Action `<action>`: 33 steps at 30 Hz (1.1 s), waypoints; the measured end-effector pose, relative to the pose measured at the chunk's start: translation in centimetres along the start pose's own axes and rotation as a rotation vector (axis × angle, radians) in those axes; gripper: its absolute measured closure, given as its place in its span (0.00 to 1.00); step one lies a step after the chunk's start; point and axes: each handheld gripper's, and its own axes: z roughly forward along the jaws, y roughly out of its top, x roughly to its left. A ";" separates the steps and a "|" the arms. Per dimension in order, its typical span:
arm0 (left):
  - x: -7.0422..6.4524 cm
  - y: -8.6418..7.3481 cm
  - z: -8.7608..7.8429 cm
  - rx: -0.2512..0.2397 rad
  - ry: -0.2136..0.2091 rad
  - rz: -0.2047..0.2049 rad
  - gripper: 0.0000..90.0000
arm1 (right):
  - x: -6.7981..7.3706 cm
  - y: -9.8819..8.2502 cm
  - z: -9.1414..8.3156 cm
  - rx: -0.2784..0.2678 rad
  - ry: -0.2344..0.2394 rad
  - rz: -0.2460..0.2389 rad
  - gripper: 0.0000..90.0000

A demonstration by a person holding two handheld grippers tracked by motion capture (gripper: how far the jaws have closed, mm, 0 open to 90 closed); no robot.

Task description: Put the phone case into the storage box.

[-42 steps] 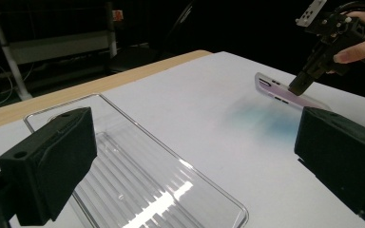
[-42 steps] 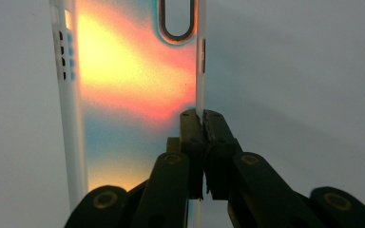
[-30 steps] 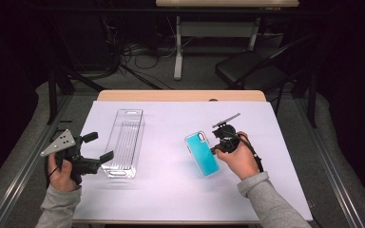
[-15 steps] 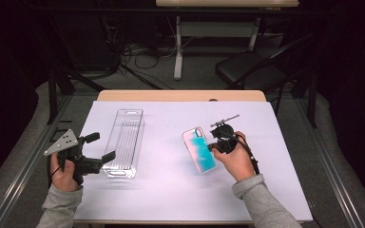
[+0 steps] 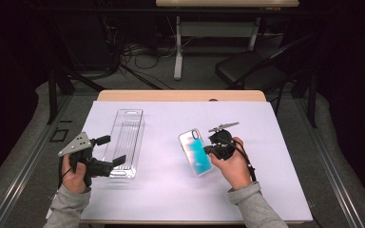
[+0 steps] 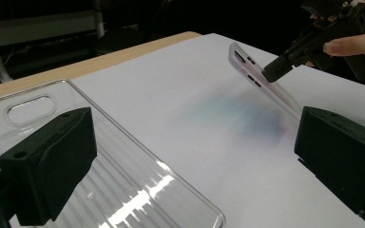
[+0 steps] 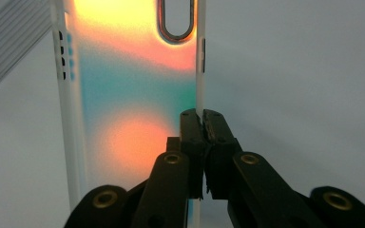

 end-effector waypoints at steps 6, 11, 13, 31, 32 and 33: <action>-1.0 0.1 1.5 0.033 -0.037 0.023 0.01 | 0.0 0.0 -0.3 -0.044 -0.003 0.004 0.98; -2.1 0.1 3.0 0.069 -0.067 0.039 0.01 | -0.2 0.0 -0.3 -0.073 0.005 0.015 0.98; -2.4 0.1 3.6 0.083 -0.074 0.044 0.01 | -0.3 0.0 -0.3 -0.091 0.010 0.020 0.98; -2.9 2.7 8.0 0.094 -0.122 -0.058 0.01 | 0.3 -0.1 -0.9 -0.166 0.014 0.031 0.98; -2.9 2.9 8.1 0.096 -0.120 -0.064 0.01 | 0.2 0.0 -1.0 -0.180 0.013 0.035 0.98; -2.9 3.0 8.3 0.098 -0.122 -0.070 0.01 | 0.2 0.0 -1.0 -0.180 0.013 0.035 0.98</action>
